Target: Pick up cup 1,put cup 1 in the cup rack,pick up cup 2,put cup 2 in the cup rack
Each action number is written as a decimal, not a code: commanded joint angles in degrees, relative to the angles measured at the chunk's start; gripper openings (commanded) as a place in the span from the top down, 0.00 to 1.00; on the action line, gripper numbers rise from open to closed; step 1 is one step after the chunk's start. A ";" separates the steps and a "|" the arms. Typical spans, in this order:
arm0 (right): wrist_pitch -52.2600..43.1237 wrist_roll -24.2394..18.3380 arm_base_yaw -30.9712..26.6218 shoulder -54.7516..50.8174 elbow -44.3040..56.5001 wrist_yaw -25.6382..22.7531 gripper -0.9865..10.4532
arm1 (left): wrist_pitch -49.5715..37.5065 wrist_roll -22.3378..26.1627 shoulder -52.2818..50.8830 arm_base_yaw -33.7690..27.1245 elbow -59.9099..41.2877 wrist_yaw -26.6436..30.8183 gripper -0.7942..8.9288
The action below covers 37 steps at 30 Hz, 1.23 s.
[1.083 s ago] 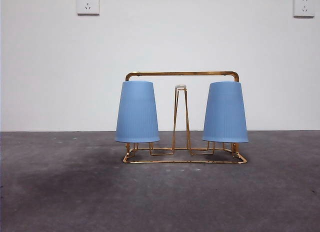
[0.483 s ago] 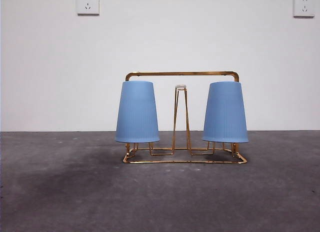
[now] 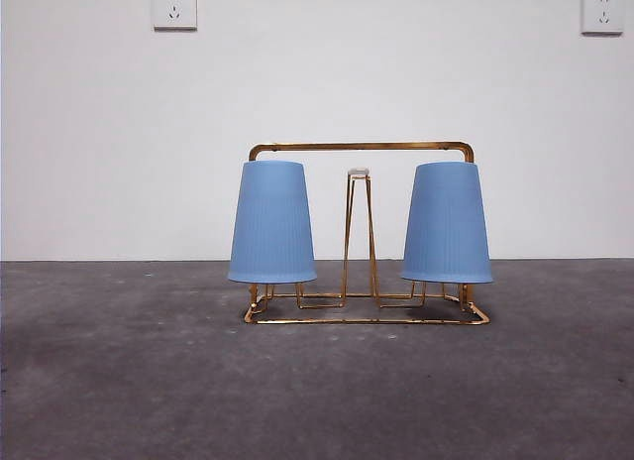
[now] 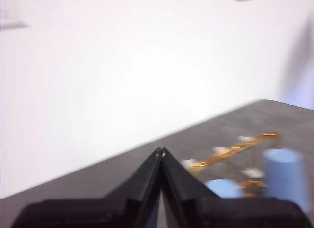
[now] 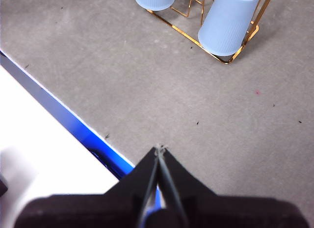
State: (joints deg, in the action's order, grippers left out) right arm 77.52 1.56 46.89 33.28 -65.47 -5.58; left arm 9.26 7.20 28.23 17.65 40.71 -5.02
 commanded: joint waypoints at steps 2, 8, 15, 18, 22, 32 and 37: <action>0.96 0.42 -0.02 0.00 0.37 0.02 0.91 | -1.18 2.03 -5.62 -6.84 -9.33 -0.37 0.92; 0.96 0.42 -0.02 0.00 0.37 0.00 0.91 | -1.20 2.01 -13.79 -12.04 -21.42 -0.59 0.92; 0.94 0.42 -0.02 0.00 0.37 0.02 0.91 | -1.22 1.81 -20.39 -14.51 -31.12 -0.52 0.92; 0.94 0.42 -0.02 0.00 0.37 0.00 0.91 | -1.22 1.14 -22.75 -15.02 -34.47 -0.52 0.92; 0.94 0.42 -0.02 0.00 0.37 0.00 0.91 | -1.20 -0.87 -25.51 -15.50 -38.47 -0.52 0.92; 0.96 0.42 -0.02 0.00 0.37 0.00 0.91 | 0.04 -5.07 -28.02 -15.74 -40.28 0.09 0.92; 0.94 0.42 -0.02 0.00 0.37 0.00 0.91 | 0.07 -5.07 -27.85 -15.96 -40.26 0.11 0.92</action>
State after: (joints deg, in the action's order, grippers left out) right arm 77.52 1.56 46.89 33.28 -65.47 -5.58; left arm 9.76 2.81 0.38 1.93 1.04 -4.95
